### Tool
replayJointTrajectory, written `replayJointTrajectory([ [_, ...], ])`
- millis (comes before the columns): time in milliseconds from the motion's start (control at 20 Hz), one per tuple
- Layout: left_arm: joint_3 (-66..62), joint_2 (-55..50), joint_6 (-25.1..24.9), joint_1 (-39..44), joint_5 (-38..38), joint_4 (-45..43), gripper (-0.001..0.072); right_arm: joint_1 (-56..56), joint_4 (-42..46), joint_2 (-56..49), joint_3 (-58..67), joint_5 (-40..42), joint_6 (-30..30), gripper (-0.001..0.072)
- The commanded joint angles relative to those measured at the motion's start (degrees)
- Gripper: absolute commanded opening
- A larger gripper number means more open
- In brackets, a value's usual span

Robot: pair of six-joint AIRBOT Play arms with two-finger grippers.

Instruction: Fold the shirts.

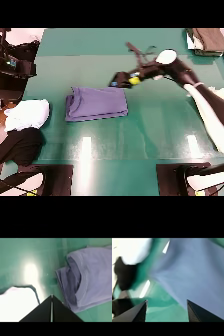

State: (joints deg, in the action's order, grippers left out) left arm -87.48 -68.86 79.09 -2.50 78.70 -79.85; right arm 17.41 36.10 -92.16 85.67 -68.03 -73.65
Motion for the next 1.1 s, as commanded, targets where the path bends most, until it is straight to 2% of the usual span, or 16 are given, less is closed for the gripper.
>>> replayJointTrajectory([
  [0, 2.4, 0.0, 0.0, 0.0, -1.1, 2.8, 0.0024, -11.3, 3.2, 6.3, -12.9, -0.5, -0.4, 0.0560],
  [50, 2.4, 0.0, 0.0, 0.0, -1.9, 4.1, 0.0024, -13.5, 3.1, 6.3, -15.0, -0.8, 0.0, 0.0578],
  [100, 2.4, 0.1, 0.0, 0.0, -2.6, 5.5, 0.0025, -14.7, 3.0, 5.7, -16.7, -0.6, 0.7, 0.0652],
  [150, 2.4, 0.0, 0.0, 0.0, -3.1, 6.7, 0.0024, -15.2, 2.9, 4.6, -18.1, -0.4, 0.7, 0.0661],
  [300, 2.4, 0.0, 0.0, 0.0, -3.2, 8.3, 0.0025, -13.2, 1.9, 0.1, -19.4, 1.2, 0.8, 0.0661],
  [450, 2.4, 0.0, 0.0, 0.0, -2.3, 8.3, 0.0024, -8.5, -5.2, -5.3, -17.9, 4.0, 4.5, 0.0661],
  [650, 2.4, 0.0, 0.0, 0.0, -1.3, 8.3, 0.0024, -2.4, -11.9, -12.2, -11.2, 4.8, 5.8, 0.0661],
  [800, 2.4, 0.0, 0.0, 0.0, -1.3, 8.2, 0.0024, 2.4, -13.0, -16.0, -4.7, 4.9, 5.8, 0.0658],
  [850, 2.4, 0.0, 0.0, 0.0, -1.3, 8.2, 0.0024, 3.7, -13.0, -16.7, -2.8, 5.2, 5.8, 0.0598],
  [1000, 2.4, 0.0, 0.0, 0.0, -0.9, 8.2, 0.0024, 6.3, -13.0, -17.8, 1.6, 5.2, 8.3, 0.0062],
  [1050, 2.4, 0.0, -0.1, 0.0, -0.7, 8.2, 0.0024, 6.3, -13.0, -17.8, 2.6, 4.5, 8.9, 0.0024],
])
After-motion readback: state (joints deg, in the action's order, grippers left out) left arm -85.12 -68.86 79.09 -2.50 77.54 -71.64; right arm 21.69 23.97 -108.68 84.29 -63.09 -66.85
